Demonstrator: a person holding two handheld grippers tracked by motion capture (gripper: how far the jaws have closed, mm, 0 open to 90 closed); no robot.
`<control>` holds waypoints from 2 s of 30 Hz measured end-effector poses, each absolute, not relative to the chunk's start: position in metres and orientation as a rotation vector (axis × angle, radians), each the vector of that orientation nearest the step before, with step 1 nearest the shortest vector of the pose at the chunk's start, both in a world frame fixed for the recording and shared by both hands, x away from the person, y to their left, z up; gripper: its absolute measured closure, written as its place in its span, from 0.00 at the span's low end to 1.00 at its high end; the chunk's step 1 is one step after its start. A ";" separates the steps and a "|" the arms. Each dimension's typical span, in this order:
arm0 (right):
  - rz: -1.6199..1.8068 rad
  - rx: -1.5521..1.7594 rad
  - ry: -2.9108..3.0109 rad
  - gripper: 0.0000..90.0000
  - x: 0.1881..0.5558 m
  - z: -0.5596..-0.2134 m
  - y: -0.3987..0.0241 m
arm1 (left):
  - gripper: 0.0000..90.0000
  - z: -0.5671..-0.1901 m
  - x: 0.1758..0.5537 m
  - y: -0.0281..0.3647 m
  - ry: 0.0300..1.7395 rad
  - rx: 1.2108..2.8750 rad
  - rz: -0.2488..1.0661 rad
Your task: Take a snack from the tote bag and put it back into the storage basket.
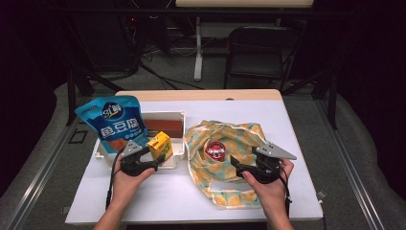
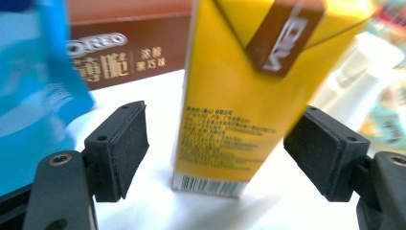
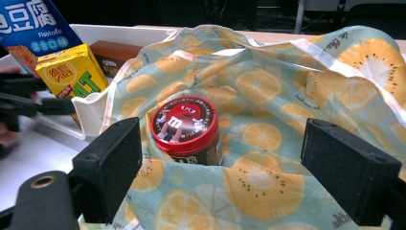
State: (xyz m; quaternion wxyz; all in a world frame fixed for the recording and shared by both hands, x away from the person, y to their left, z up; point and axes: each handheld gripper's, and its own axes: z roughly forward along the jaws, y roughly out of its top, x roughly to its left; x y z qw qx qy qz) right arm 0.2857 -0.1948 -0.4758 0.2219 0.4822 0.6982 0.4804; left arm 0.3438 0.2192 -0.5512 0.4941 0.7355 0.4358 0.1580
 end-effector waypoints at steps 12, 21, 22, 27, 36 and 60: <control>1.304 1.318 1.928 0.15 0.281 -0.480 -0.201 | 0.99 -0.549 0.327 0.227 1.140 1.736 0.317; 1.297 1.320 1.936 0.16 0.282 -0.484 -0.200 | 1.00 -0.550 0.347 0.222 1.281 1.667 0.322; 1.290 1.318 1.943 0.16 0.282 -0.484 -0.199 | 1.00 -0.550 0.350 0.220 1.289 1.666 0.318; 1.286 1.319 1.945 0.16 0.283 -0.485 -0.199 | 1.00 -0.548 0.363 0.211 1.315 1.656 0.313; 1.285 1.311 1.944 0.16 0.283 -0.487 -0.198 | 1.00 -0.538 0.358 0.214 1.277 1.645 0.311; 1.274 1.301 1.956 0.16 0.284 -0.489 -0.195 | 1.00 -0.539 0.371 0.180 1.184 1.757 0.299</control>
